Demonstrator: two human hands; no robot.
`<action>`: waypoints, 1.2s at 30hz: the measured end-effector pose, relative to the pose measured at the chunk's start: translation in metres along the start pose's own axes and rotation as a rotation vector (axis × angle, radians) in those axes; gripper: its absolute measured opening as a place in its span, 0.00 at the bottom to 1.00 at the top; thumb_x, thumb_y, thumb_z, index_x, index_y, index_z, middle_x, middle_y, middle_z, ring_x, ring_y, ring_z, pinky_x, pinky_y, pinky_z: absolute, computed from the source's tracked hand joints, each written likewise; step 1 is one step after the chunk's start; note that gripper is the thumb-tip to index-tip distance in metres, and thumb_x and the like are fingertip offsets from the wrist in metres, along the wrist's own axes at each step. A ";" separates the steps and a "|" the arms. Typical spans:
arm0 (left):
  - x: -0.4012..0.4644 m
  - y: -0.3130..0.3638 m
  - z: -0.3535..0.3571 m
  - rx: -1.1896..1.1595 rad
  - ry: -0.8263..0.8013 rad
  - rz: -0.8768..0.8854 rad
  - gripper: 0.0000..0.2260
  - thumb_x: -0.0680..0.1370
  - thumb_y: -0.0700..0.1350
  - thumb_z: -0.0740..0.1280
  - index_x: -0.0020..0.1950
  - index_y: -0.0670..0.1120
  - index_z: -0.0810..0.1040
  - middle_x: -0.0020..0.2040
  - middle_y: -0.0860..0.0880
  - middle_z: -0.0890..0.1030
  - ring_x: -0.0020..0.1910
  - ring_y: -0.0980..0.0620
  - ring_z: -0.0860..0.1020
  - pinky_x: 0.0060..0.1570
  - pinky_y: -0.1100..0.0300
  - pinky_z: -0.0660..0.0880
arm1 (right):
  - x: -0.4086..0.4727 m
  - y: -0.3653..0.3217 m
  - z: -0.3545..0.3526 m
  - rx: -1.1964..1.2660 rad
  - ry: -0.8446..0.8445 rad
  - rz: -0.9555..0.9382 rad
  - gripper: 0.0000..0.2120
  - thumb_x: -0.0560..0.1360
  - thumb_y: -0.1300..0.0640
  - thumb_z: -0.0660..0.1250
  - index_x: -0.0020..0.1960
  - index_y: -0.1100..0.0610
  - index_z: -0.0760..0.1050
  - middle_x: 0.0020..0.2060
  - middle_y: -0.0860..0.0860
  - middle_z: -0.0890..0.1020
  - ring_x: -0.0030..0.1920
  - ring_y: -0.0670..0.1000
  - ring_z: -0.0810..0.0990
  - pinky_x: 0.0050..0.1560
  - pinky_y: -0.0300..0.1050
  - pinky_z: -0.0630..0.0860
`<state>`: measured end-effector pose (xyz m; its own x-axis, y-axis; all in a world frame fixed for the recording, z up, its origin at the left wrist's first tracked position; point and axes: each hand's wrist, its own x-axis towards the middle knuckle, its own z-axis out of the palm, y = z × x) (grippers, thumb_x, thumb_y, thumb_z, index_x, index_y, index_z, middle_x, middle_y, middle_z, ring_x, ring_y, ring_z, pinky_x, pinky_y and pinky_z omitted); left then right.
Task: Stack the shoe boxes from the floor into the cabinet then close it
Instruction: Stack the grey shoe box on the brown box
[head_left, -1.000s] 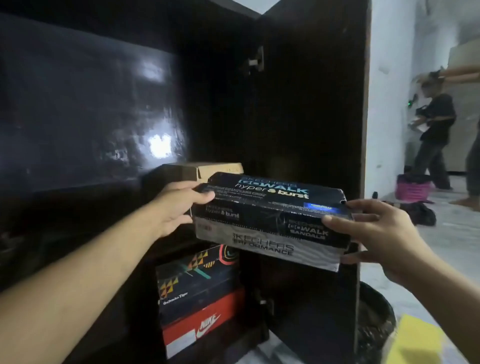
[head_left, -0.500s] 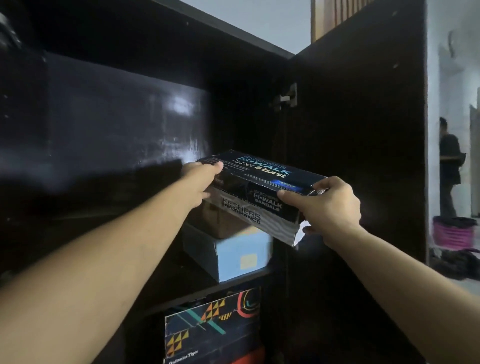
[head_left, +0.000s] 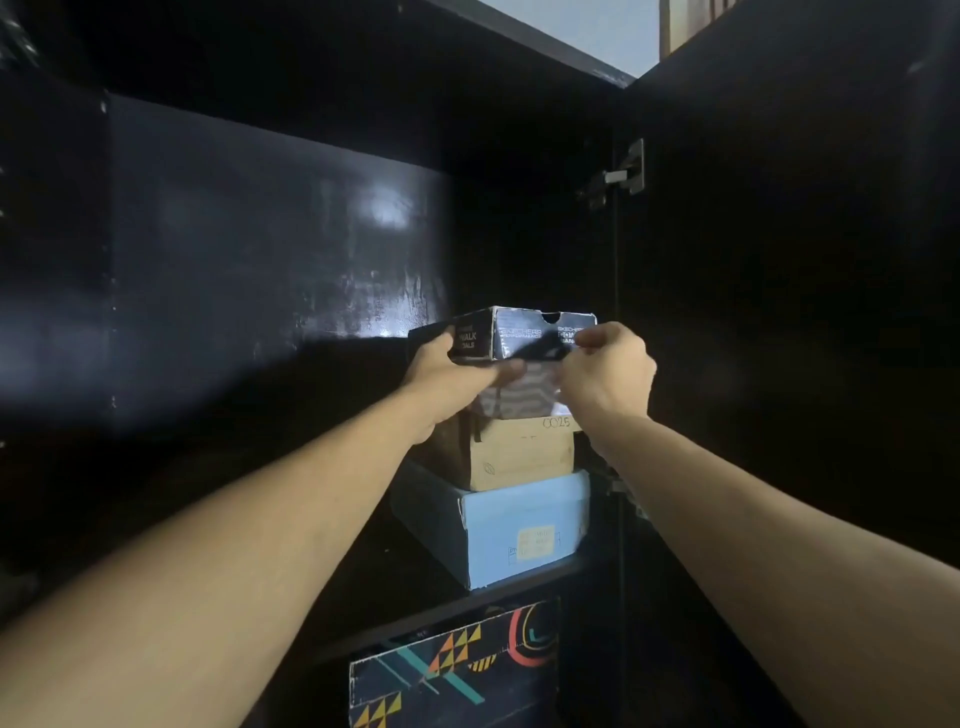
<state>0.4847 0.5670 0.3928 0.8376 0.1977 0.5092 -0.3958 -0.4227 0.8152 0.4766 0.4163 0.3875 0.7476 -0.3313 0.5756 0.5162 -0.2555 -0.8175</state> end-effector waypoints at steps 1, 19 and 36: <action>0.002 -0.004 0.002 0.016 0.036 0.006 0.44 0.61 0.62 0.80 0.73 0.50 0.68 0.64 0.54 0.78 0.62 0.52 0.76 0.62 0.59 0.72 | 0.004 0.007 -0.001 -0.085 0.040 -0.002 0.17 0.73 0.62 0.62 0.60 0.53 0.76 0.57 0.53 0.78 0.55 0.56 0.79 0.56 0.49 0.75; 0.032 -0.054 0.019 0.179 0.176 0.013 0.13 0.69 0.51 0.78 0.33 0.50 0.75 0.33 0.56 0.74 0.39 0.52 0.75 0.41 0.63 0.67 | 0.045 0.059 0.011 -0.435 -0.462 -0.038 0.36 0.72 0.64 0.55 0.79 0.45 0.57 0.67 0.53 0.76 0.63 0.56 0.76 0.52 0.42 0.72; -0.078 -0.001 0.043 0.270 -0.055 0.072 0.19 0.73 0.45 0.74 0.61 0.43 0.76 0.54 0.49 0.77 0.48 0.56 0.75 0.37 0.69 0.68 | -0.008 0.036 -0.095 -0.515 -0.467 -0.006 0.19 0.76 0.60 0.67 0.67 0.57 0.75 0.53 0.54 0.81 0.43 0.50 0.81 0.37 0.39 0.77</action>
<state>0.4355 0.5140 0.3404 0.8332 0.1133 0.5412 -0.3465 -0.6558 0.6707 0.4495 0.3239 0.3554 0.9065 0.0677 0.4168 0.3433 -0.6930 -0.6339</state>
